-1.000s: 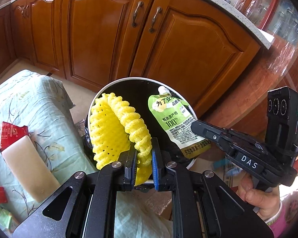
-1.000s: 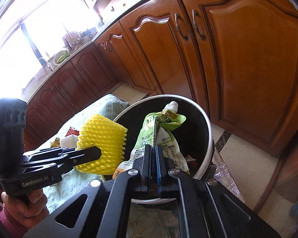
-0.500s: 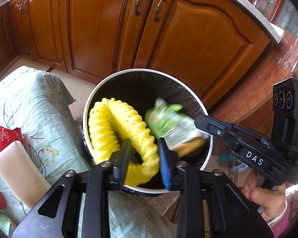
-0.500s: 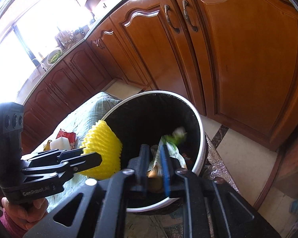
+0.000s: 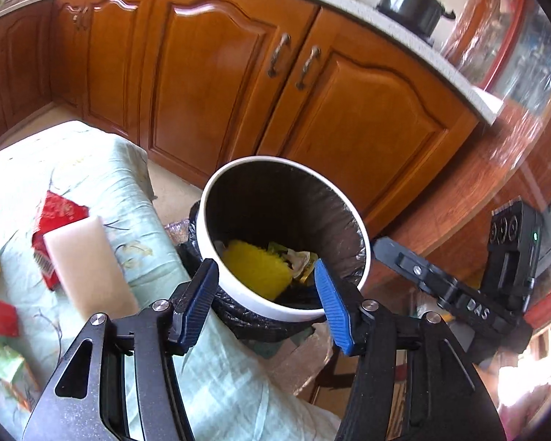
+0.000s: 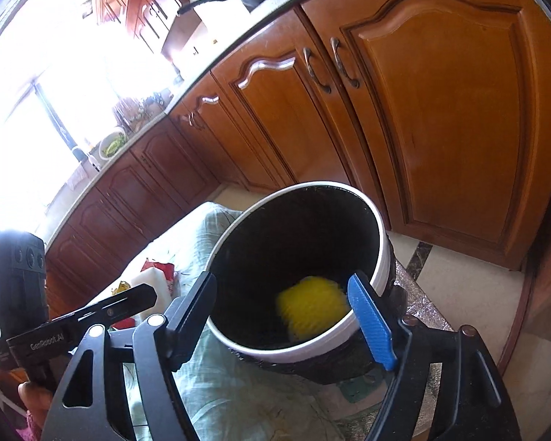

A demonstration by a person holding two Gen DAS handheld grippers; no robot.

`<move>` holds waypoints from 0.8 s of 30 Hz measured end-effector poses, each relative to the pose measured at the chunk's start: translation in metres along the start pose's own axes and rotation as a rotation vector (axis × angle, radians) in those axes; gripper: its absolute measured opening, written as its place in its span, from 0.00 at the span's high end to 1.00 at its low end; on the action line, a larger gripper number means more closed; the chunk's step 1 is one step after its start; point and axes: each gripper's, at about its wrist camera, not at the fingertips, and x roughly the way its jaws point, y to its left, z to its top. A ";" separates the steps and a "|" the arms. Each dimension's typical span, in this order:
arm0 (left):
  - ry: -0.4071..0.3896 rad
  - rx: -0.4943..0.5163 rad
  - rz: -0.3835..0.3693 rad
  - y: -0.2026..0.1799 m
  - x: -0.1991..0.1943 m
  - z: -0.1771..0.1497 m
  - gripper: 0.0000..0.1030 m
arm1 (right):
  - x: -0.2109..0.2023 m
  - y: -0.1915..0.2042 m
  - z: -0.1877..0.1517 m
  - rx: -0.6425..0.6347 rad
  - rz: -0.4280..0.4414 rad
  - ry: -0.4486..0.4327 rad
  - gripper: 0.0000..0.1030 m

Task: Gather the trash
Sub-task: 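Carry both items over the bin and open both tools to drop them, then move both tools back toward the crumpled white paper on the table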

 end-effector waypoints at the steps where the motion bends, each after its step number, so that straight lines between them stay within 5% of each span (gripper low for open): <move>1: -0.009 -0.006 -0.005 0.003 -0.004 -0.001 0.47 | -0.005 0.001 -0.002 0.001 -0.003 -0.013 0.26; 10: -0.070 -0.043 -0.011 0.019 -0.043 -0.024 0.46 | -0.020 0.017 -0.022 0.013 0.016 0.000 0.21; 24: -0.092 -0.187 0.177 0.103 -0.113 -0.107 0.46 | 0.019 0.098 -0.072 -0.089 0.157 0.140 0.19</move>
